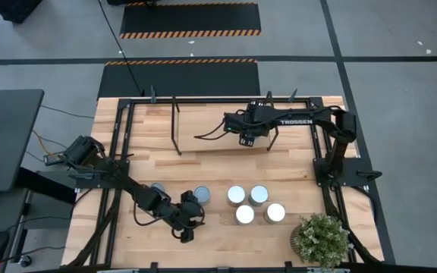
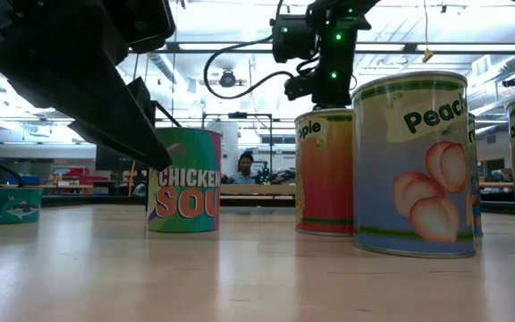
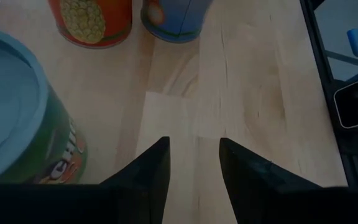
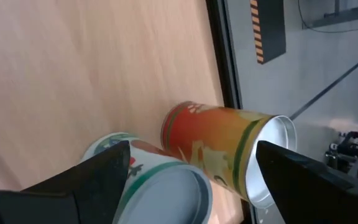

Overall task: Pick and place cans onto a shelf
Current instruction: Put the canned mixed vegetables on the shelf

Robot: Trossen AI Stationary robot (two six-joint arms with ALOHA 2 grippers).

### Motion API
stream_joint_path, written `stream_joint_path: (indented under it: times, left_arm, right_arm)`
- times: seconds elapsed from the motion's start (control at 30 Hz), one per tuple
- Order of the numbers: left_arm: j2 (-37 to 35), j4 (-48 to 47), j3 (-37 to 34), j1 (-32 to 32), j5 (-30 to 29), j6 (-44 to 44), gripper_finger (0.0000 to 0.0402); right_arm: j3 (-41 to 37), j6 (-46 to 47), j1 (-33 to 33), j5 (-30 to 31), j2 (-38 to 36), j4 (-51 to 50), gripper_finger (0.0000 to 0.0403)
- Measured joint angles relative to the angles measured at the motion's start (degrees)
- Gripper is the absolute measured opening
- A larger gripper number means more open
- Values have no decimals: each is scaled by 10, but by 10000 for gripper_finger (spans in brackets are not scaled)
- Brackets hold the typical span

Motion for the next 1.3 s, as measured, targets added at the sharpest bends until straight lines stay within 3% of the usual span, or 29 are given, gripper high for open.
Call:
stream_joint_path:
  times: [0.27, 0.4, 0.57, 0.7, 0.8, 1.07, 1.3]
  left_arm:
    - [0, 1, 0, 0, 0, -2, 144]
    - [0, 1, 0, 0, 4, 0, 144]
    - [0, 7, 0, 0, 84, 1, 144]
    - [0, 52, 0, -1, 168, 22, 144]
    - [0, 110, 0, -4, 194, 48, 144]
    - [-26, 138, 0, -2, 196, 72, 144]
    - [-86, 105, 0, -3, 129, 99, 144]
  right_arm:
    - [0, -6, 23, -3, -44, 18, 356]
    - [0, -12, 47, -42, -79, 53, 356]
    - [0, -11, 94, -124, -110, 107, 356]
    - [0, -10, 135, -150, -120, 135, 356]
    - [0, 2, 165, -167, -120, 144, 356]
    - [0, 37, 243, -163, -119, 136, 356]
    - [-22, 64, 290, -132, -120, 141, 356]
